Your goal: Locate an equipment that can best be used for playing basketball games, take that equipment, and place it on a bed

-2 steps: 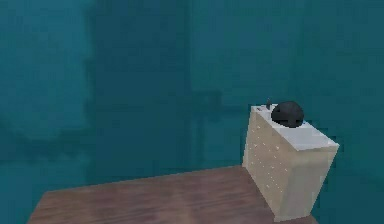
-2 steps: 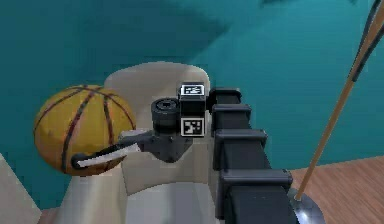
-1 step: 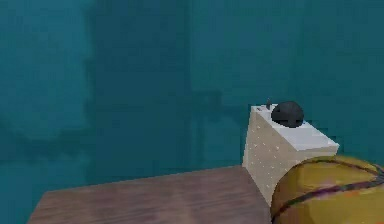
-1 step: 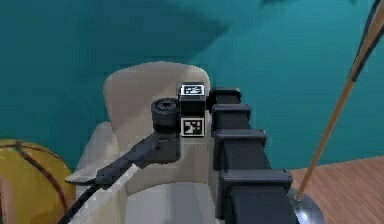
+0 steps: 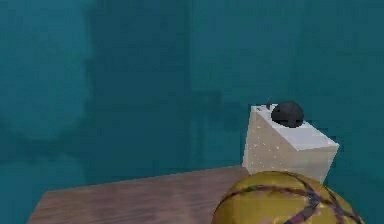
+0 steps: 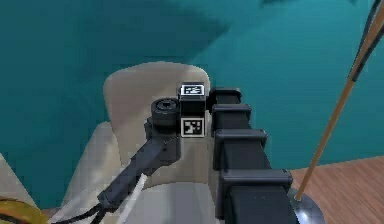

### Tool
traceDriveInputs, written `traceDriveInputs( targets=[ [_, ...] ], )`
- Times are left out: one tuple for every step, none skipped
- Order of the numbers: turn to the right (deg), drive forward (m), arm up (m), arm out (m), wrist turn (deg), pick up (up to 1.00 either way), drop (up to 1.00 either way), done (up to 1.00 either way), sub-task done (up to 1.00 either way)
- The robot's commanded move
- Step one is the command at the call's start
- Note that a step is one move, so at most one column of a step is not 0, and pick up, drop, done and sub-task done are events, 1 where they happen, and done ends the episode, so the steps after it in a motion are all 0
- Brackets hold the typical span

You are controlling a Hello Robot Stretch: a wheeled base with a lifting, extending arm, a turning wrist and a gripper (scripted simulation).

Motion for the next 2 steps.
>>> traceDriveInputs(
  targets=[
    [0.0, 0.0, 0.0, -0.14, 0.0, 0.0, 0.0, 0.0, 0.0],
    [-45.0, 0.0, 0.0, 0.0, 0.0, 0.0, 0.0, 0.0, 0.0]
  ],
)
